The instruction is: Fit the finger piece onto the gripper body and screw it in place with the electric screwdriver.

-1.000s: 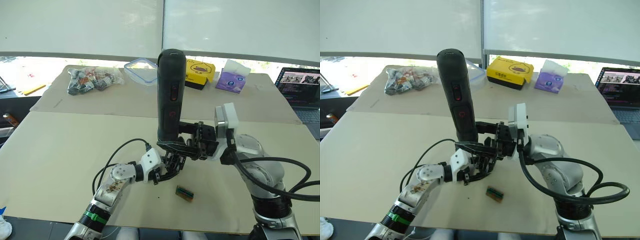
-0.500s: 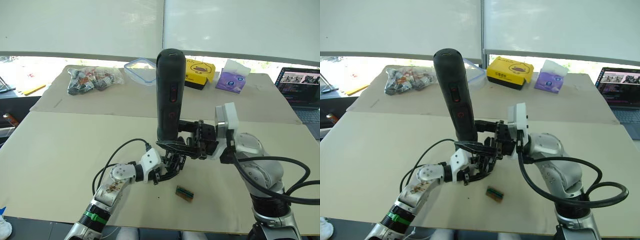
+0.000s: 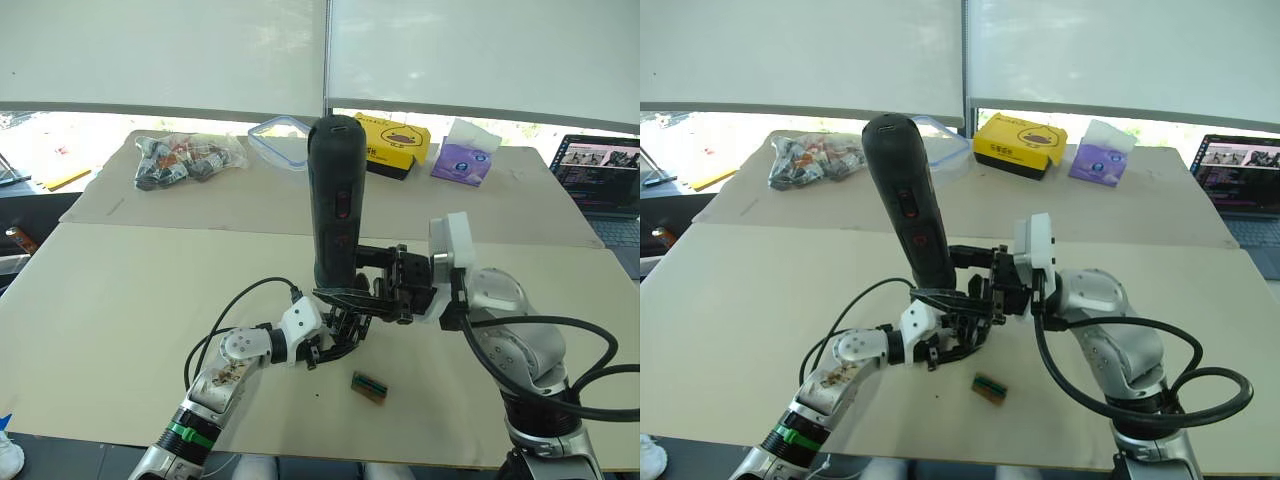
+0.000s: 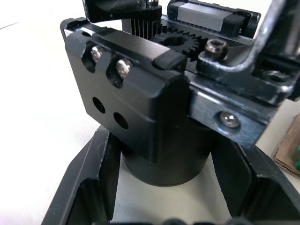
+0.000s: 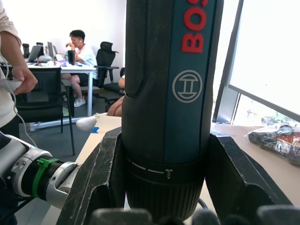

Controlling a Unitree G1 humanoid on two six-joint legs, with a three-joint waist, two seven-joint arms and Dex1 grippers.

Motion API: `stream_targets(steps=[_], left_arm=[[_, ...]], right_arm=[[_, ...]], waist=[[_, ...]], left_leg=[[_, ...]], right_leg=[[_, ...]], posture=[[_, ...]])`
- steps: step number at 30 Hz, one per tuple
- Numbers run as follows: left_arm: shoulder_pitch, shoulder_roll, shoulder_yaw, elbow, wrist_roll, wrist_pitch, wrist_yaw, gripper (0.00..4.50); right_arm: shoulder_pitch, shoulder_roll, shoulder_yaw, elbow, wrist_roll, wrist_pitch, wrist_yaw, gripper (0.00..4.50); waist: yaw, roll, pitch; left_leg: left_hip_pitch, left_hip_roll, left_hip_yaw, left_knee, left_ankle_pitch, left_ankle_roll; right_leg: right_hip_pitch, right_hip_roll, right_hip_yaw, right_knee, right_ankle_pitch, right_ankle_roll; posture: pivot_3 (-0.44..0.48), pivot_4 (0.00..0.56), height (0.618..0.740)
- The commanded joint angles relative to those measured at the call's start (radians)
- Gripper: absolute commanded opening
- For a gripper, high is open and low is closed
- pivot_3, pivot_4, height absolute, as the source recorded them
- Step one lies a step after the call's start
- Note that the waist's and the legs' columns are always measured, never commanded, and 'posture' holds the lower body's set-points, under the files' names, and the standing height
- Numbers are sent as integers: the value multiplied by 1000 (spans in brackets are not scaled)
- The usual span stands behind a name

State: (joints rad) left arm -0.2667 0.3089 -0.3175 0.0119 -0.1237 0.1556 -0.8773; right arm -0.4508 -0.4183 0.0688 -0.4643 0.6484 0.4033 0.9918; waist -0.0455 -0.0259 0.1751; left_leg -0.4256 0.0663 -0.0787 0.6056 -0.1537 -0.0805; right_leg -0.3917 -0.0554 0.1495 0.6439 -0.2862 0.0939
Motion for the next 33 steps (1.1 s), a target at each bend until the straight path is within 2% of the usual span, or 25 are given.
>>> stream_targets(steps=[1, 24, 33], left_arm=[[27, 7, -30, 14, 2, 19, -19, 2347], [19, 9, -32, 8, 1, 28, -24, 2347], [25, 12, -33, 10, 2, 23, -25, 2347]], right_arm=[[-3, 0, -11, -27, 7, -52, 10, 1956], [17, -1, -4, -16, -3, -82, 26, 1956], [-6, 9, -48, -50, 102, -22, -18, 1956]], waist=[[0, 0, 0], [0, 0, 0], [0, 0, 0]], left_leg=[[0, 0, 0, 0, 0, 0], [0, 0, 0, 0, 0, 0], [0, 0, 0, 0, 0, 0]], right_leg=[[0, 0, 0, 0, 0, 0], [0, 0, 0, 0, 0, 0], [0, 0, 0, 0, 0, 0]], posture=[[0, 150, 740], [0, 150, 740], [0, 150, 740]])
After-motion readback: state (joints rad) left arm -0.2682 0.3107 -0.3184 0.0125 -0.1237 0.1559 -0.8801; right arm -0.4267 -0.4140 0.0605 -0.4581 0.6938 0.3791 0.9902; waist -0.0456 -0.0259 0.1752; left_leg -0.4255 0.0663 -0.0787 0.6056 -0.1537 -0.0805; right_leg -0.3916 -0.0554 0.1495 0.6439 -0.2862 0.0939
